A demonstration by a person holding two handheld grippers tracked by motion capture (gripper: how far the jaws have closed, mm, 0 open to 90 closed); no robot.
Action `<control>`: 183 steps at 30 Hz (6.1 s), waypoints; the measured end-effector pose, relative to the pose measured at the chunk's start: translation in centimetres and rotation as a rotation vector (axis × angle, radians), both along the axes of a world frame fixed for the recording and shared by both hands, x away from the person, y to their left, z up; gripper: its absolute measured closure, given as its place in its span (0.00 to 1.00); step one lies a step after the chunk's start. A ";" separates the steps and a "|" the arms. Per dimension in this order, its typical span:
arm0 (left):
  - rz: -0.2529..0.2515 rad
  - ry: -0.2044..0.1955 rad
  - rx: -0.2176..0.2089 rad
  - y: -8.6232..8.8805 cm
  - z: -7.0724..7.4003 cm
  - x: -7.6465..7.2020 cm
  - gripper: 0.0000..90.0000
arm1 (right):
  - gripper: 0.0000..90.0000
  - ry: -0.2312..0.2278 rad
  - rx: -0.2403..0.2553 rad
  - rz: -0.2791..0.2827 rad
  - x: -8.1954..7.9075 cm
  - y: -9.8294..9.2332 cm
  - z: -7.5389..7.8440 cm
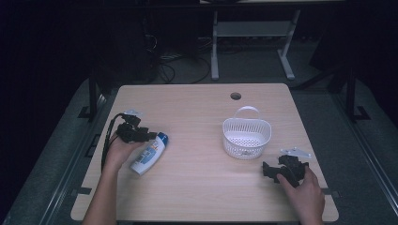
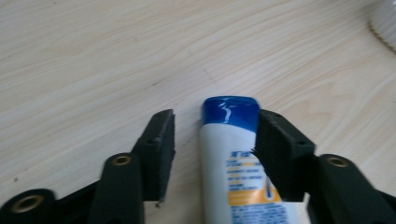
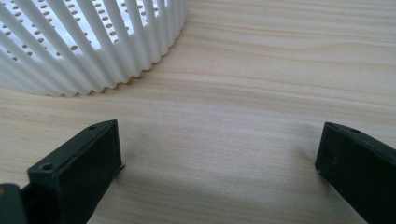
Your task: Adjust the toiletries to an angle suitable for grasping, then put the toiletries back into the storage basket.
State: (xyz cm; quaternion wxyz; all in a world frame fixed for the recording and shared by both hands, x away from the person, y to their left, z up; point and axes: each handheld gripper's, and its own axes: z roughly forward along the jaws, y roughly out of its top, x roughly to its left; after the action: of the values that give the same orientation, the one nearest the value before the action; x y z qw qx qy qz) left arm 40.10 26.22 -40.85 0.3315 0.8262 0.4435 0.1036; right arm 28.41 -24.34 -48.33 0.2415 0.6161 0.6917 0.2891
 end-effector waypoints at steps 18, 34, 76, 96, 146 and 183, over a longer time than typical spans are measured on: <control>-0.040 0.068 0.174 -3.8 -1.5 0.6 0.30 | 0.00 0.000 0.000 0.000 0.0 0.0 0.0; -0.045 0.144 0.279 -5.5 -3.4 1.3 0.30 | 0.00 0.000 0.000 0.000 0.0 0.0 0.0; -0.045 0.079 0.157 -3.2 -1.0 0.4 0.41 | 0.00 0.000 0.000 0.000 0.0 0.0 0.0; -0.084 -0.027 -0.179 1.7 1.7 -1.2 0.41 | 0.00 0.000 0.000 0.000 0.0 0.0 0.0; -0.236 -0.279 -0.354 -1.0 6.1 -2.8 0.42 | 0.00 0.000 -0.002 0.000 0.0 0.0 0.0; -0.411 -0.327 -0.397 -9.3 10.2 -1.6 0.42 | 0.00 0.000 0.000 0.001 0.0 0.0 0.0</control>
State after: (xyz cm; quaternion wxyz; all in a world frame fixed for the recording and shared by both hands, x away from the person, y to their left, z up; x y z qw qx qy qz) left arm 38.55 16.92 -30.65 0.5669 0.7901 0.2198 0.0776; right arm 28.39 -24.34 -48.32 0.2411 0.6160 0.6919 0.2892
